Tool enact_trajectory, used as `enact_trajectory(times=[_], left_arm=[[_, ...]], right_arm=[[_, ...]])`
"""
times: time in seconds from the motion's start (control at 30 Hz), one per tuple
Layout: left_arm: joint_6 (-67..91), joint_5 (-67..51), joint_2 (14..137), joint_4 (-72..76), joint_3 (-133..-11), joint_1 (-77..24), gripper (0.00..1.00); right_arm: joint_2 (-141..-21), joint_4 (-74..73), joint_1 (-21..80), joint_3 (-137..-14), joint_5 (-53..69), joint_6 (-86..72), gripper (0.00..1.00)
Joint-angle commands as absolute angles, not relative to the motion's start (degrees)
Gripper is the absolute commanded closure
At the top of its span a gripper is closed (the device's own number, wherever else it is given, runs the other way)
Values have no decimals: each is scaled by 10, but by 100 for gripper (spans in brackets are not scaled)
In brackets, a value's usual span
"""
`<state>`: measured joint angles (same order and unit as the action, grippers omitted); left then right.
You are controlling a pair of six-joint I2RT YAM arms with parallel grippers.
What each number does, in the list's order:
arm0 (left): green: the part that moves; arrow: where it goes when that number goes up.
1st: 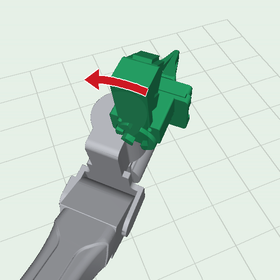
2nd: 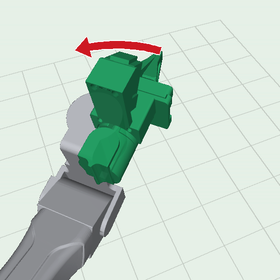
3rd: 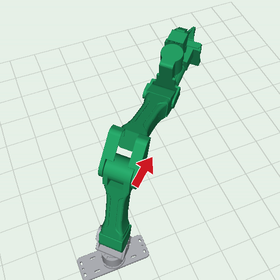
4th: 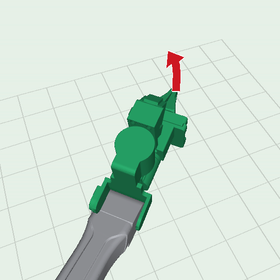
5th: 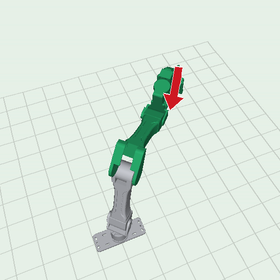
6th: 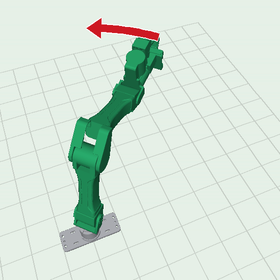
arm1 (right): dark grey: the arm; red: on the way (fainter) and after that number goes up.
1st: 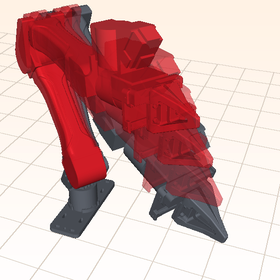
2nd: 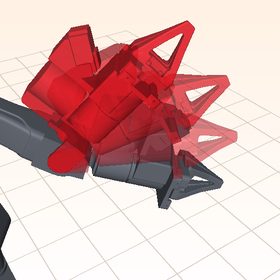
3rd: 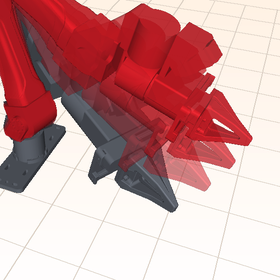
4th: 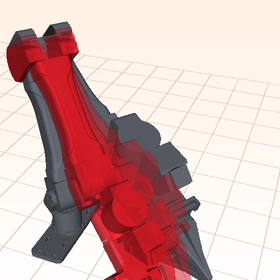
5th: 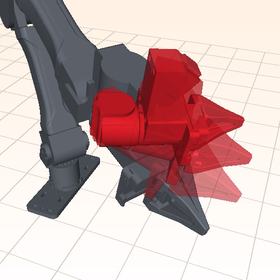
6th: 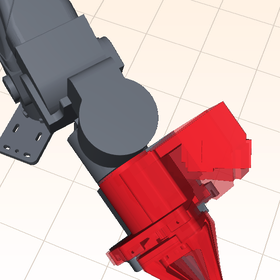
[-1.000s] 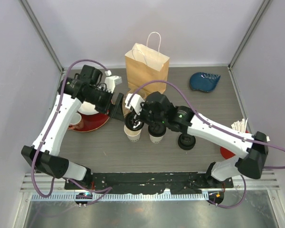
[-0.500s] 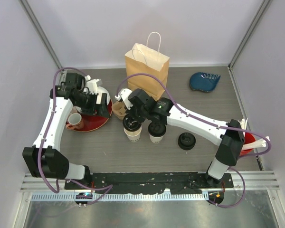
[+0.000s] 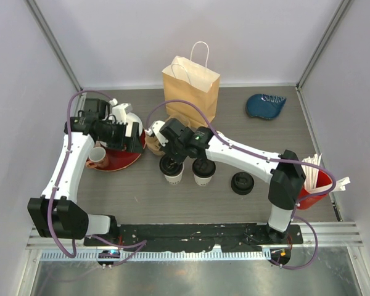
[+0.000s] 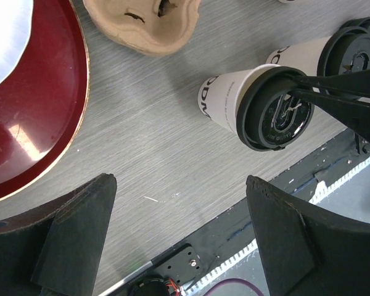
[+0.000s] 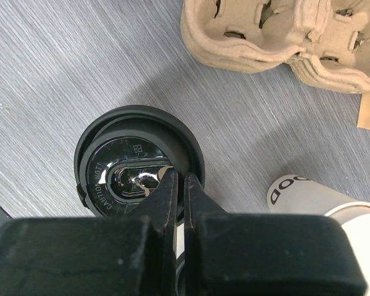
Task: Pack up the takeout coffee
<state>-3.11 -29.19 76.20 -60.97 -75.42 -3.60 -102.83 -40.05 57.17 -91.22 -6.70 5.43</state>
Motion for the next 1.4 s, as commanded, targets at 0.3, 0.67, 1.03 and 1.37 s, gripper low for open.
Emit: enact_trajectory(times=[0.3,0.67,1.03,1.37], left_arm=[[-29,-329,757,-597,-762,-33,10],[-31,-342,761,-601,-768,-33,10],[-33,-352,762,-606,-769,-33,9],[-36,-357,762,-606,-768,-33,9]], right_arm=[[-1032,-418,553,-954,-15,47,99],[-1059,-453,552,-976,-8,53,99],[-1063,-453,542,-970,12,57,99],[-1036,-402,540,-909,25,53,99]])
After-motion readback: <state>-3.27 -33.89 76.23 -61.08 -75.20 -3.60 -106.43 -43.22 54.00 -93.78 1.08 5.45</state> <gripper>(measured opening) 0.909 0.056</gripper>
